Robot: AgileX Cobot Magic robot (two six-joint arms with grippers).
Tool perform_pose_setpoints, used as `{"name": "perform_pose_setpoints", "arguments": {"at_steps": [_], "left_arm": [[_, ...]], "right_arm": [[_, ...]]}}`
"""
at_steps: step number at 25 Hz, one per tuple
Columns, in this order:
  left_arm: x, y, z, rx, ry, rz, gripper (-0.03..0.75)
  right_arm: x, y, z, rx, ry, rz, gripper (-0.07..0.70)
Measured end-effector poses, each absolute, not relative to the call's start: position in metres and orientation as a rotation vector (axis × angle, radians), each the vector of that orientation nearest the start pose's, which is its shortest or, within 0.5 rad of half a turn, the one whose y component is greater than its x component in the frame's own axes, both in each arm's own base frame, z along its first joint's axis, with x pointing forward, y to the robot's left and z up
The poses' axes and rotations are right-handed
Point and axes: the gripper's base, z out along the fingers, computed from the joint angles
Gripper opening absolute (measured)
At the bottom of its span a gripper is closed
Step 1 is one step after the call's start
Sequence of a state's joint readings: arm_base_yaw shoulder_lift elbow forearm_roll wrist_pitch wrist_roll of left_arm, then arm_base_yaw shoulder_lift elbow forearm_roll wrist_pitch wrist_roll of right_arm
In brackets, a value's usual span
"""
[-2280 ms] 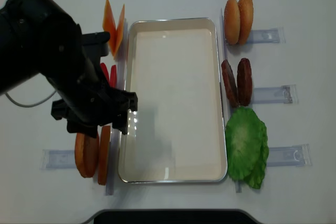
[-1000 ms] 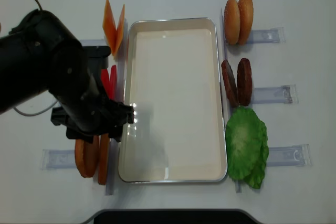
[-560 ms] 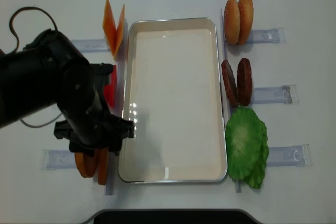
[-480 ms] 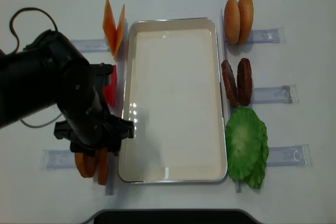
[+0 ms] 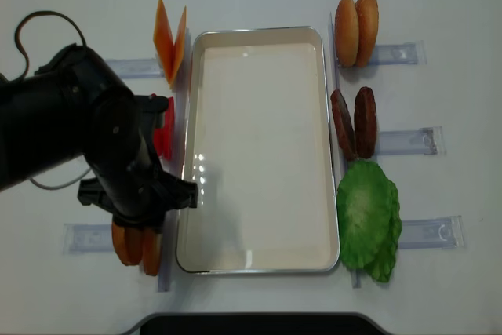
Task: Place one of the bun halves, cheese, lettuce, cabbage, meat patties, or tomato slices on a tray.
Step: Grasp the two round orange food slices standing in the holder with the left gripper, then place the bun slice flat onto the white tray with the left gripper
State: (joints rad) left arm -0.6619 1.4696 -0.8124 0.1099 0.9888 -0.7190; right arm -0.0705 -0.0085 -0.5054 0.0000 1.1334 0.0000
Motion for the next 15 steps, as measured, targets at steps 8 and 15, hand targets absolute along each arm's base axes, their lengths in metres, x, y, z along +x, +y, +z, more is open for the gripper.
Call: {"name": "perform_pose_setpoints", "arguments": {"at_steps": [8, 15], "left_arm": [[0.205, -0.15, 0.237, 0.023, 3.046, 0.04, 0.138], [0.215, -0.16, 0.264, 0.024, 2.998, -0.049, 0.137]], "right_arm": [[-0.01, 0.001, 0.273, 0.074, 2.102, -0.042, 0.416], [-0.01, 0.001, 0.273, 0.074, 2.102, -0.042, 0.416]]}}
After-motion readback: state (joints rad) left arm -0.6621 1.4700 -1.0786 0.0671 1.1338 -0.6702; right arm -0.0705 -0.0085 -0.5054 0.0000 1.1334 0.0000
